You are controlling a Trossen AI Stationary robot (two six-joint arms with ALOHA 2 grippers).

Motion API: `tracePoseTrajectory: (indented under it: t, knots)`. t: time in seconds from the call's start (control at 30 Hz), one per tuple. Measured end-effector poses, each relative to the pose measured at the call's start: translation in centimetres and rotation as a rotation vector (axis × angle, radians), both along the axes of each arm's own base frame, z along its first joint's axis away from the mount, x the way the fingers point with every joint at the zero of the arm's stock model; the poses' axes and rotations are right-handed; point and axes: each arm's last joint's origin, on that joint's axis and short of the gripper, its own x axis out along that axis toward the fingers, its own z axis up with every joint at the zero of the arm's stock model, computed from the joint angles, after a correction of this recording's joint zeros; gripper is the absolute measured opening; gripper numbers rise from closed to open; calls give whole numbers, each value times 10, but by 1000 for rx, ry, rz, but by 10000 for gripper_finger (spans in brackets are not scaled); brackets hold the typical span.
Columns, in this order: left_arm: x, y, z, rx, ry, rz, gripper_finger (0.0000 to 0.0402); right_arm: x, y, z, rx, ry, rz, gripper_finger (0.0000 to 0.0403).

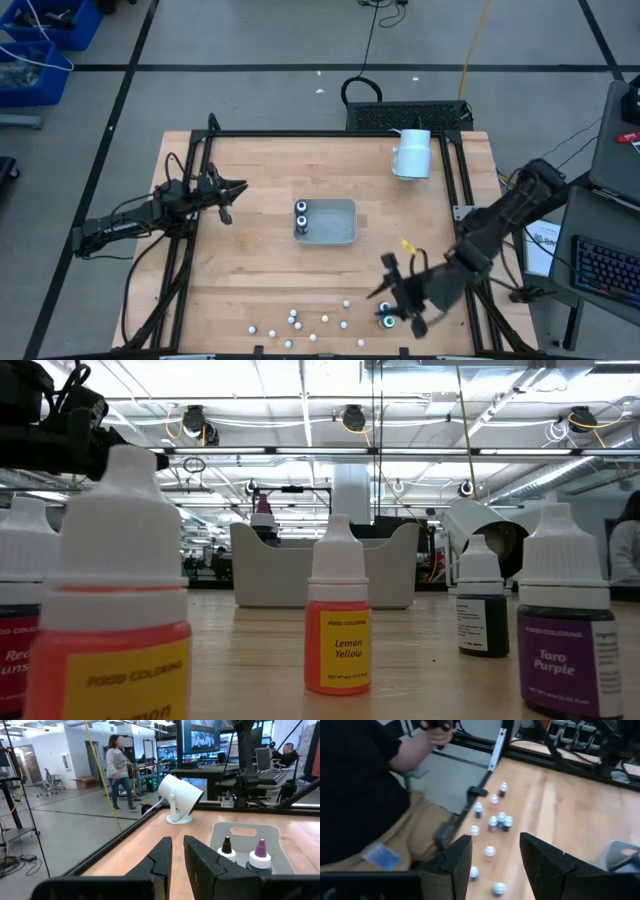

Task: Pick & Place food coloring
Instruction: Put the large blue food coloring bottle into the white bin

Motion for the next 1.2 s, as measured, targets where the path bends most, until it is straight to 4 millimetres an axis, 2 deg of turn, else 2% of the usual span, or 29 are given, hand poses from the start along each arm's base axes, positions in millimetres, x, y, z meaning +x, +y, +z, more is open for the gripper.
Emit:
tracePoseTrajectory:
  t: [0.1,0.27,0.4,0.53,0.7,1.0,1.2]
  knots:
    - [0,0,-1,-4,7,0,58,-17,19,2,13,31,24,155]
    - [0,0,-1,-21,0,-2,58,-43,36,-15,4,11,-89,155]
    - [0,0,-1,-21,0,-2,58,-53,47,-39,-87,-52,-161,155]
    - [0,0,-1,-21,0,-2,58,-54,53,-56,-175,-96,-223,155]
    - [0,0,-1,-21,0,-3,58,-55,50,-67,-146,-107,-324,155]
    - [0,0,-1,-20,0,-3,58,-52,38,-92,-175,6,-263,155]
    - [0,0,-1,-21,2,-4,58,-58,24,-97,-183,10,-273,155]
